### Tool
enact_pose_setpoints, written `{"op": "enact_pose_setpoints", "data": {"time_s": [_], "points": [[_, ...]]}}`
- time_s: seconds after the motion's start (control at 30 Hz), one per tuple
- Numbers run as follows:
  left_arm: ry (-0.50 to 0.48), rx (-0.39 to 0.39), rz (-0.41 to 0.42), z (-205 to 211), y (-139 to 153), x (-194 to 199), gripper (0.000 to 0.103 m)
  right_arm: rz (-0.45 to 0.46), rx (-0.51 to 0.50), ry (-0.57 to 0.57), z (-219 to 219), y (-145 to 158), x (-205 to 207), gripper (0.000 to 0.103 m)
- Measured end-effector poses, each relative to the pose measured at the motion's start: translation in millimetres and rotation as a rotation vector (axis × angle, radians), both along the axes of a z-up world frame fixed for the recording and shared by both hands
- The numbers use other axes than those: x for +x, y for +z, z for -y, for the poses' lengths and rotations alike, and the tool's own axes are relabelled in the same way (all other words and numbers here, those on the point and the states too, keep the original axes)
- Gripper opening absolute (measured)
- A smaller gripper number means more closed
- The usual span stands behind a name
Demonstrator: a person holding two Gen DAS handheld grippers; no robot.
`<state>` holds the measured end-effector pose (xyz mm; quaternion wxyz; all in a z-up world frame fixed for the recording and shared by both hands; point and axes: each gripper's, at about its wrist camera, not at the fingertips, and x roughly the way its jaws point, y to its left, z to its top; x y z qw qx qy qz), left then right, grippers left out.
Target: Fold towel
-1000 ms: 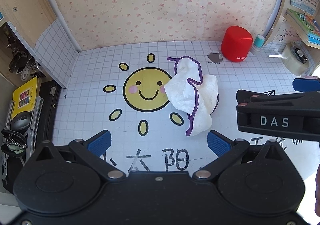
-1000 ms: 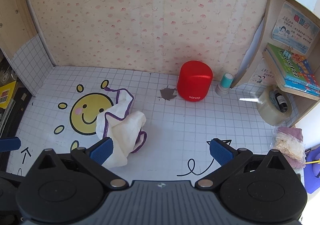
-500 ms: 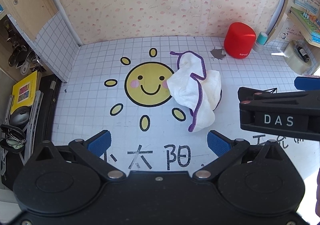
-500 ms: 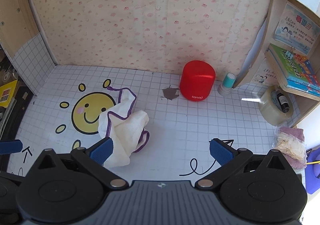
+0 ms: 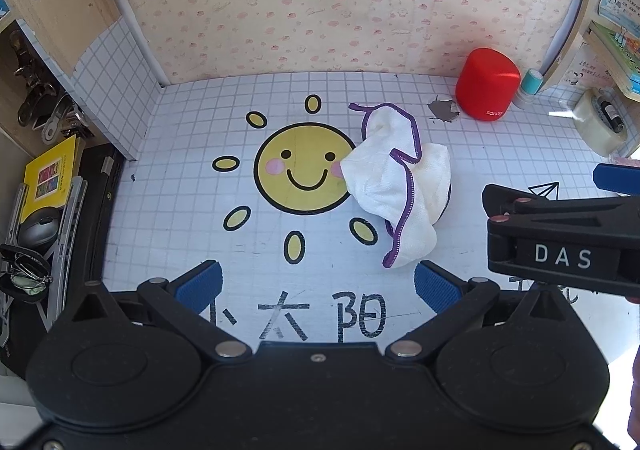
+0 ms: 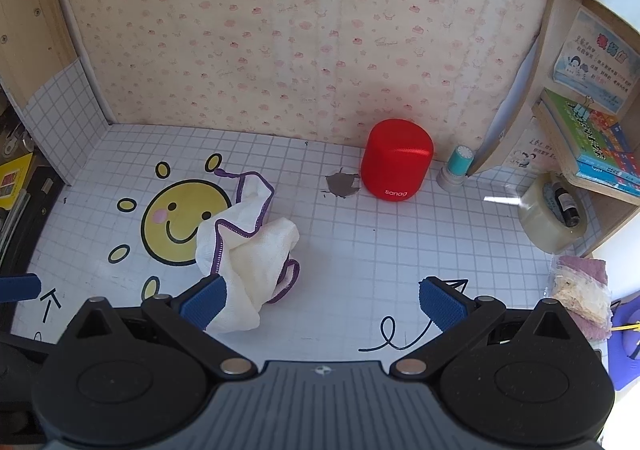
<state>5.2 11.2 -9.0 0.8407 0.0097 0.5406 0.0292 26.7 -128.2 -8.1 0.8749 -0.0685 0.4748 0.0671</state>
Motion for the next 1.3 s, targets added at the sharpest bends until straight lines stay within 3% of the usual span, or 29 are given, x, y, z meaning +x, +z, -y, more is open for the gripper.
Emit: {"op": "enact_pose_setpoints", "data": {"time_s": [1.3], "points": [[-0.006,-0.033,-0.004,-7.6,-3.5,13.3,0.102,-0.01,-0.029,0.009,-11.6,-4.7,10.5,0.103]]}}
